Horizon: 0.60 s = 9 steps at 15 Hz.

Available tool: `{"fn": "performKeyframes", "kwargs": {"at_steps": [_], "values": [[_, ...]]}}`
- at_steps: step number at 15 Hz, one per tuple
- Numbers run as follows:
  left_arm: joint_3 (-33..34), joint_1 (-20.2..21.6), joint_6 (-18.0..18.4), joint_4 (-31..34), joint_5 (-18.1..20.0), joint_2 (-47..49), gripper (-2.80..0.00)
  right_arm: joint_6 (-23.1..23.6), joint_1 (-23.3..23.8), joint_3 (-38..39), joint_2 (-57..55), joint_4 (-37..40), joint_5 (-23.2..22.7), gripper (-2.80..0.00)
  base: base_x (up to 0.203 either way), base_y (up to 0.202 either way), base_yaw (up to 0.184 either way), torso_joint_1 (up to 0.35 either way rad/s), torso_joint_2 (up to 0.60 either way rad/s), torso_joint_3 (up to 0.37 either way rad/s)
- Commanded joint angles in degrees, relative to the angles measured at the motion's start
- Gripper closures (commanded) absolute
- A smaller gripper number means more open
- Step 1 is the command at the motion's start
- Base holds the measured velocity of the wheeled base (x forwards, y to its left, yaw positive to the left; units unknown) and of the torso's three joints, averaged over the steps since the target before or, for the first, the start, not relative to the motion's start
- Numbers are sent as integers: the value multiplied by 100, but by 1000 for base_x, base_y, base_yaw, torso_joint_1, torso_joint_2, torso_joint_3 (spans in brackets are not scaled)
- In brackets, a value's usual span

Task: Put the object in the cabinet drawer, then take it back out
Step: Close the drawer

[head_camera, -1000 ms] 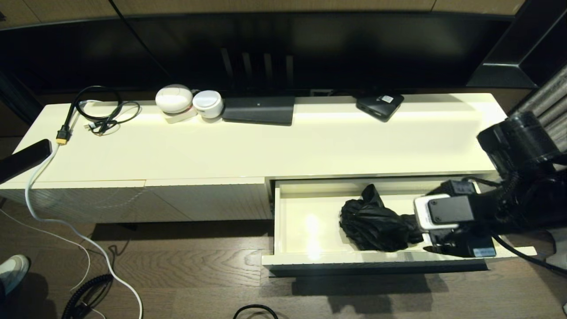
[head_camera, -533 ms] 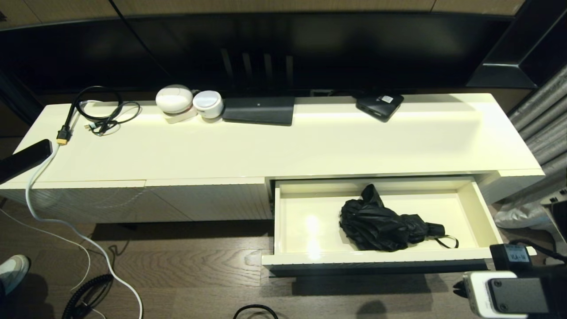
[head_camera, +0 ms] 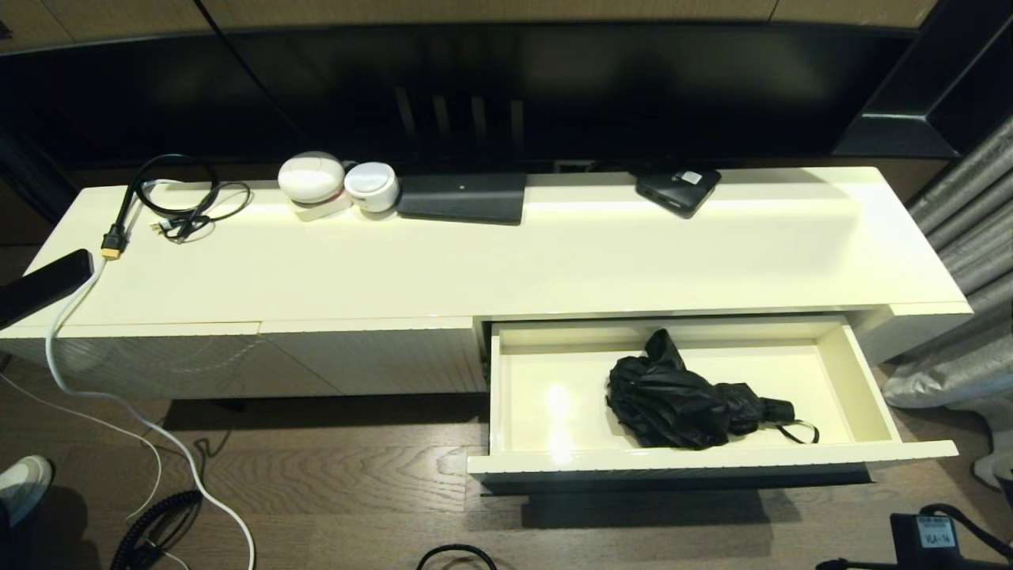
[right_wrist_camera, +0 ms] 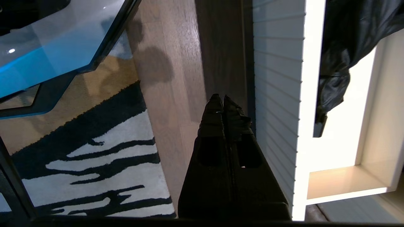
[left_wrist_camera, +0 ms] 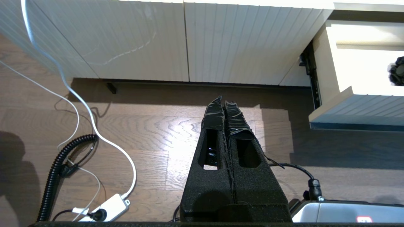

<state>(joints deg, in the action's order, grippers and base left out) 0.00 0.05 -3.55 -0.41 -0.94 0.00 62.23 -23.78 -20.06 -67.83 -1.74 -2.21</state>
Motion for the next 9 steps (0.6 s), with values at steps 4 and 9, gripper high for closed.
{"fn": "performKeyframes", "kwargs": {"at_steps": [4, 9], "values": [[0, 4, -5, -2, -3, 0, 0, 36, 158, 214, -602, -495, 18, 0, 0, 0, 0, 0, 0, 0], [0, 4, -5, -2, -3, 0, 0, 35, 156, 223, -1532, -1216, 18, 0, 0, 0, 0, 0, 0, 0]]}}
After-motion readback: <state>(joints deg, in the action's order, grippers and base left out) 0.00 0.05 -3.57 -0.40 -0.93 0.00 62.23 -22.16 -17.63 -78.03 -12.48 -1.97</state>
